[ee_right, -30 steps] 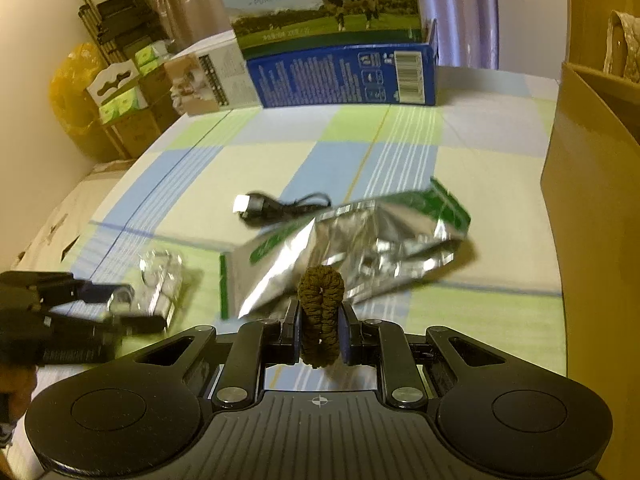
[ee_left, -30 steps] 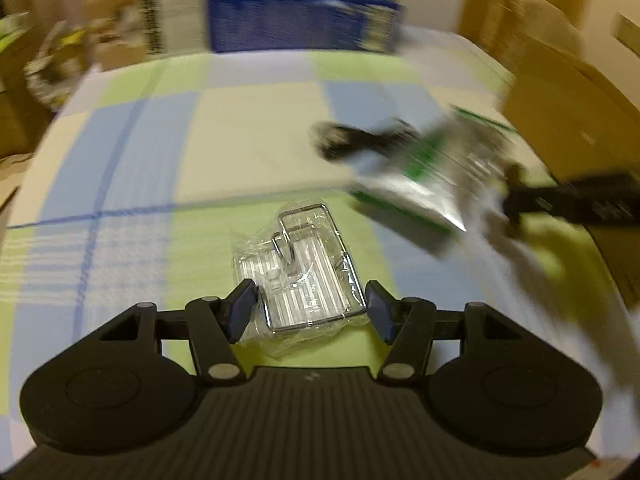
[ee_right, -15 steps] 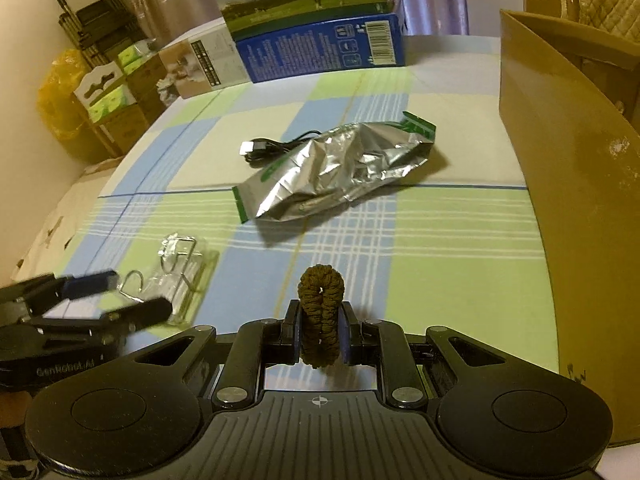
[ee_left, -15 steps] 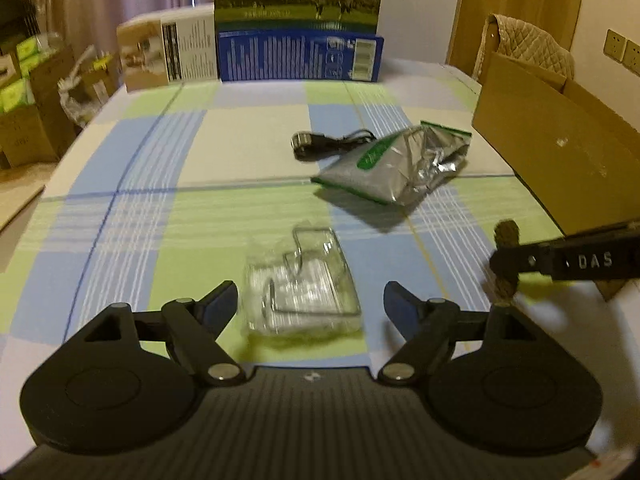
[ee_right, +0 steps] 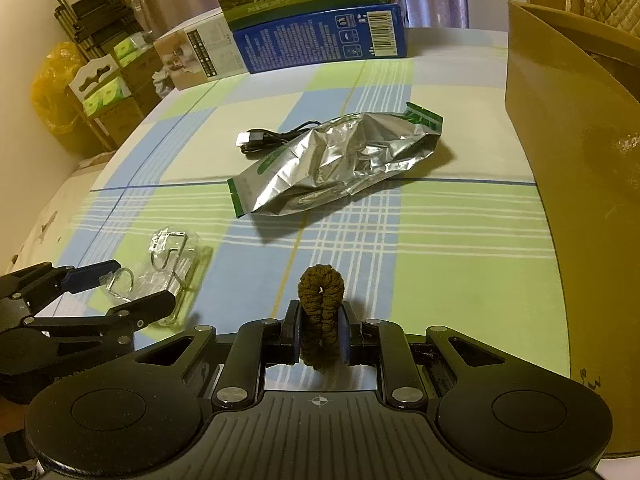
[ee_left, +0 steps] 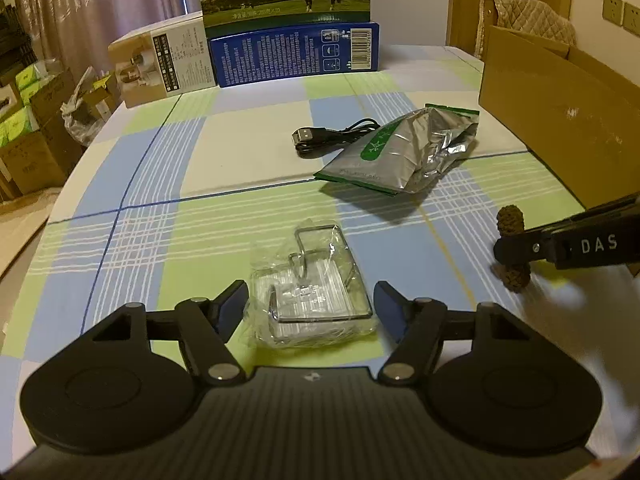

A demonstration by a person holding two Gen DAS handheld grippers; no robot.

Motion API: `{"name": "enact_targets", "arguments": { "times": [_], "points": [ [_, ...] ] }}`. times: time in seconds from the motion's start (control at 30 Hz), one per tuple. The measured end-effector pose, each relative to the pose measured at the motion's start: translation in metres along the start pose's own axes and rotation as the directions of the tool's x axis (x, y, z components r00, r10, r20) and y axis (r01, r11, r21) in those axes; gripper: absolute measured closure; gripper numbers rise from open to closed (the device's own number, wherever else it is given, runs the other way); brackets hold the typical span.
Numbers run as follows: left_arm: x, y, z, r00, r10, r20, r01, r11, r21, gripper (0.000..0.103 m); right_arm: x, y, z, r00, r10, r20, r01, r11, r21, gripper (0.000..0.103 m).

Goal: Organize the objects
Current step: 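Grasp the clear plastic hook pack with the left tool while the right tool holds the hair tie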

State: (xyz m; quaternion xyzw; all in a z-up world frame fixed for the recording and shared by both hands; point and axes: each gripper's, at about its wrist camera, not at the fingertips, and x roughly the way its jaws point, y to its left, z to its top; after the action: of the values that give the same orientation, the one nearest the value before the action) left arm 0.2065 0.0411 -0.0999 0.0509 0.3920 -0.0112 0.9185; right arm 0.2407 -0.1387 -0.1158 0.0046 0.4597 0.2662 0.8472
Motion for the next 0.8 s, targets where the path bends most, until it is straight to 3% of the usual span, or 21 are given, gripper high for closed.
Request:
{"name": "enact_targets", "arguments": {
  "times": [0.17, 0.37, 0.8],
  "points": [
    [0.004, -0.005, -0.002, 1.0, 0.018, -0.012, -0.018, 1.0, 0.022, 0.039, 0.0, 0.0, 0.0, 1.0, 0.005, -0.001, -0.005, 1.0, 0.003, 0.088],
    [0.009, -0.007, -0.005, 0.999, 0.03, -0.035, -0.029, 0.999, 0.022, 0.05, 0.001, 0.001, 0.001, 1.0, 0.011, -0.001, -0.011, 1.0, 0.007, 0.088],
    [-0.002, -0.006, -0.003, 1.0, -0.002, -0.026, 0.002, 1.0, 0.003, 0.052, -0.005, 0.005, 0.001, 0.999, 0.037, 0.011, -0.037, 0.999, -0.018, 0.088]
  ]
}}
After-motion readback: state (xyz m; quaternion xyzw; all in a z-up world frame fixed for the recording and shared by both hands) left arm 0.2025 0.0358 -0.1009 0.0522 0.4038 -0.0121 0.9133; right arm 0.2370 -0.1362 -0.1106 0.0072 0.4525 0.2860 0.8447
